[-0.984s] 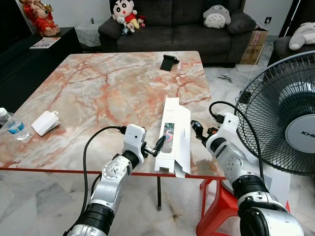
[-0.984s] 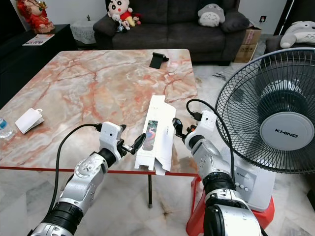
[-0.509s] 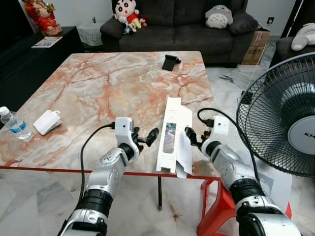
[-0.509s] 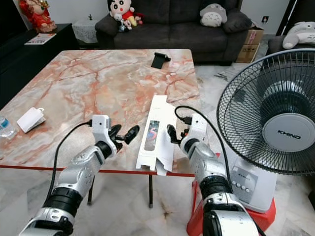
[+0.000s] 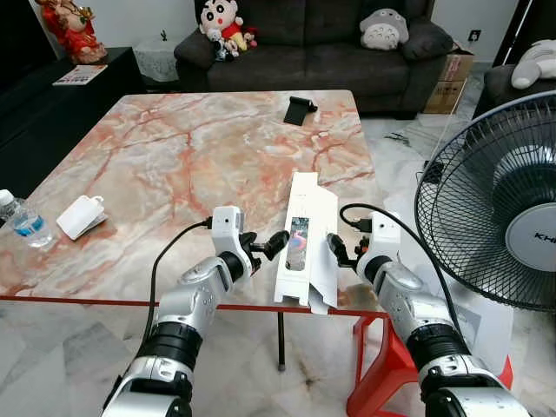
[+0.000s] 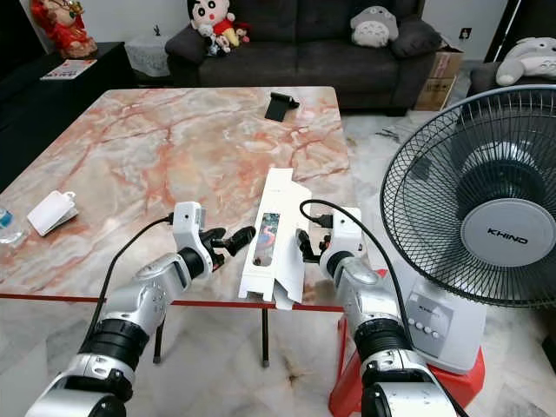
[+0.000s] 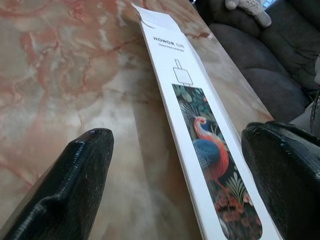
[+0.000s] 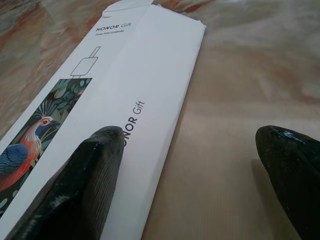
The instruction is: Picking trash to rubbish bin
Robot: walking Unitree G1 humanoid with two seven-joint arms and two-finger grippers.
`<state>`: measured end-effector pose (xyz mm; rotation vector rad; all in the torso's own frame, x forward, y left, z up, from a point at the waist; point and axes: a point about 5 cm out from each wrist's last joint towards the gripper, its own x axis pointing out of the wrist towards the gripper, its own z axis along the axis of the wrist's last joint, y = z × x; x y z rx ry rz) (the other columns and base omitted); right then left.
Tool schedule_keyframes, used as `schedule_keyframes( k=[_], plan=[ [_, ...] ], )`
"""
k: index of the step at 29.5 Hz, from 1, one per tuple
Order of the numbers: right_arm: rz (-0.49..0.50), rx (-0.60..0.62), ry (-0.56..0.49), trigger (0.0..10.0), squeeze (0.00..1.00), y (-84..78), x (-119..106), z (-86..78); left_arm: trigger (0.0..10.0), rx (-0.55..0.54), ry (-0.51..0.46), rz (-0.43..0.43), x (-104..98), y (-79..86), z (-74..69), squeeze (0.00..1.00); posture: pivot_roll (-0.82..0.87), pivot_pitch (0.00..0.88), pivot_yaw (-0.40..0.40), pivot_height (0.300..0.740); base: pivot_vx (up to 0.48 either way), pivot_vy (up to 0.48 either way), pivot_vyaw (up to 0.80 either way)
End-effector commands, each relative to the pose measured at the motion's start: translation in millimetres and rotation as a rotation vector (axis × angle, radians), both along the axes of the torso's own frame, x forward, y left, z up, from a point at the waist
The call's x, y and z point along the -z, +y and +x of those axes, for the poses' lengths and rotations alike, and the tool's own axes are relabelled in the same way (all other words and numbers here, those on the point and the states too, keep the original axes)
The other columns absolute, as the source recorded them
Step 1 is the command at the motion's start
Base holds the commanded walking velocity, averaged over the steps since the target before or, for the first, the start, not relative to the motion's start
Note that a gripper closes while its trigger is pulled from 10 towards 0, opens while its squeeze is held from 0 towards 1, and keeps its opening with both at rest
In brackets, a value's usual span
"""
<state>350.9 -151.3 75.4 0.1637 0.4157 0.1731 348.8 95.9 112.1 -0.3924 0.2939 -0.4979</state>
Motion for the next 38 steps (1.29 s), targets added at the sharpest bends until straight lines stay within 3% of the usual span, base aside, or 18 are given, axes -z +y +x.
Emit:
schedule_keyframes(
  k=[1, 5, 14, 37, 38],
  plan=[
    [-0.02, -0.019, -0.027, 10.0, 0.0, 3.4, -5.3, 1.8, 10.0, -0.004, 0.025, 0.003, -0.2, 2.4, 2.0, 0.0, 0.01, 0.0, 0.057, 0.74, 0.0, 0.0, 0.0],
    [-0.03, -0.027, -0.028, 10.0, 0.0, 5.2, -4.5, 1.0, 10.0, 0.018, 0.052, 0.021, 1.4, 0.2, 1.5, 0.0, 0.01, 0.0, 0.062, 0.74, 0.0, 0.0, 0.0],
    [-0.053, -0.032, -0.023, 10.0, 0.0, 4.5, -0.9, -2.8, 10.0, 0.074, 0.129, -0.031, 7.0, -13.0, -3.5, 0.0, 0.0, 0.0, 0.068, 0.74, 0.0, 0.0, 0.0],
    [-0.046, -0.031, -0.014, 10.0, 0.0, 7.0, 2.2, -6.3, 10.0, 0.214, 0.258, -0.123, 15.1, -57.5, -22.8, 0.0, -0.01, 0.0, 0.075, 0.74, 0.0, 0.0, 0.0],
    [-0.045, -0.031, -0.015, 10.0, 0.0, 7.0, 2.1, -6.3, 8.9, 0.193, 0.249, -0.129, 14.2, -56.8, -21.2, 0.0, -0.01, 0.0, 0.075, 0.74, 0.0, 0.0, 0.0]
  ],
)
